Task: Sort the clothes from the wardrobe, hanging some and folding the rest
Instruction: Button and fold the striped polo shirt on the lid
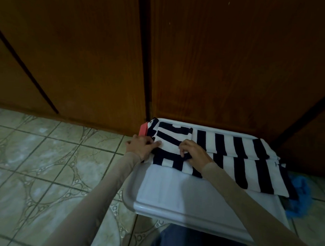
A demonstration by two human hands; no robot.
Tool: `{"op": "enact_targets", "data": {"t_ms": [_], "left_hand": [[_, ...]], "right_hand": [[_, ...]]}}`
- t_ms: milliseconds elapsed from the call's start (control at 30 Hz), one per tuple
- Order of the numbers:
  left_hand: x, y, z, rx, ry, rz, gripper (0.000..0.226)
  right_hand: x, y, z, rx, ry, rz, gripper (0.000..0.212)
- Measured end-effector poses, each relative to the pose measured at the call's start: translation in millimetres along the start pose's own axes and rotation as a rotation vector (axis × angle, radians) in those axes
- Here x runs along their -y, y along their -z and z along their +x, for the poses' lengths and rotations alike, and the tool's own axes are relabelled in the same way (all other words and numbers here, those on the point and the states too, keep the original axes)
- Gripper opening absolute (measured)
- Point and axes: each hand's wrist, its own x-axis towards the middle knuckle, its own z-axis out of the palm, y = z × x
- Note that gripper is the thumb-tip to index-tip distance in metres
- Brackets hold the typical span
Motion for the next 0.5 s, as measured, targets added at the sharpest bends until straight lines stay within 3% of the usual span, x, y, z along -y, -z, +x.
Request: {"op": "enact_targets", "data": {"t_ms": [67,233,400,500], "left_hand": [[-2.9,-2.7,-3.7,0.018,-0.045,0.181,0.030],[-8.4,-7.8,-11.1,-0.021,-0.055,0.304,0.051],[-16.7,-15.6,-18.0,-0.156,-0.046,0.207,0.047],[-21.0,-26.3,-21.3,-0.250,-0.135,0.309,0.050]], "right_hand": [[-5.4,-1.4,-4.9,0.019,0.028,-0.046,0.030],[-12.3,-8.5,-14.3,0.044,0.009,-0.029,0.018],[-8.2,-8.6,-24.9,0.052,-0.027,0.114,0.043],[-7.8,-11.0,-27.8,0.007,-0.021,0.049,0.053]]}}
